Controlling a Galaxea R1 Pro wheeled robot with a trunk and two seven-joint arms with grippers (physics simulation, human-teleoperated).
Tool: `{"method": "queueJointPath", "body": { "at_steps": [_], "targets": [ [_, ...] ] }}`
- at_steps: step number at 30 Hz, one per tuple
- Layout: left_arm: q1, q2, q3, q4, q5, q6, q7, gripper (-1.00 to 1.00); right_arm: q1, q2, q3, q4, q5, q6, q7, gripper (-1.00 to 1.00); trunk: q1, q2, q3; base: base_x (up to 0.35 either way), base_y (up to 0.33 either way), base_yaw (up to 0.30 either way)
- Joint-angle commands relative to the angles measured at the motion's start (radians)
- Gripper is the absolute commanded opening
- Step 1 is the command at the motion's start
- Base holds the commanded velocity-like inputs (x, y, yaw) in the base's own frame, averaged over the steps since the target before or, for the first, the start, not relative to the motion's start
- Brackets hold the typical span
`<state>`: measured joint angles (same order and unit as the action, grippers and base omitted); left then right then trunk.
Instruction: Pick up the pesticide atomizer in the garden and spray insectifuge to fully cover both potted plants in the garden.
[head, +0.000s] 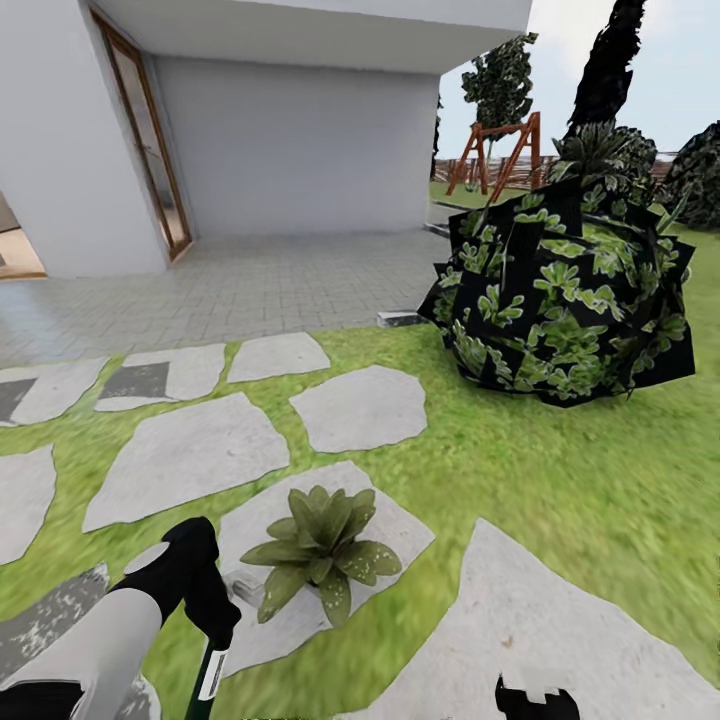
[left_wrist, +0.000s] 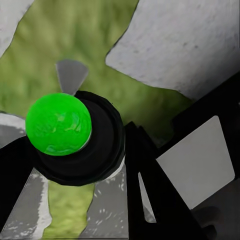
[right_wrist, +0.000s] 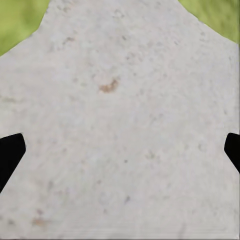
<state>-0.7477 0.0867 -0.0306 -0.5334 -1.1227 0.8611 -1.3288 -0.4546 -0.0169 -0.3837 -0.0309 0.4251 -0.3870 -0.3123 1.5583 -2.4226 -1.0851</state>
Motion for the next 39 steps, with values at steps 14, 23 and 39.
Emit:
{"method": "queueJointPath", "body": {
  "at_steps": [14,23,39],
  "targets": [
    [-0.006,0.007,-0.012,-0.003,-0.010,-0.059,-0.068,-1.00,-0.001,0.000,-0.008,0.002,0.011,-0.003,-0.004,1.00,0.000,0.000,-0.001,-0.029,0.195,-0.263],
    [-0.029,0.010,-0.114,-0.145,-0.080,-0.072,-0.242,-1.00,-0.001,-0.008,-0.008,0.002,0.018,-0.004,-0.003,1.00,0.000,0.000,-0.001,0.000,0.001,-0.018],
    [-0.024,0.010,-0.109,-0.269,-0.246,-0.059,-0.242,-1.00,-0.001,-0.008,-0.008,0.002,0.018,-0.003,-0.003,1.00,0.000,0.000,-0.001,0.046,0.071,-0.002]
  ]
}}
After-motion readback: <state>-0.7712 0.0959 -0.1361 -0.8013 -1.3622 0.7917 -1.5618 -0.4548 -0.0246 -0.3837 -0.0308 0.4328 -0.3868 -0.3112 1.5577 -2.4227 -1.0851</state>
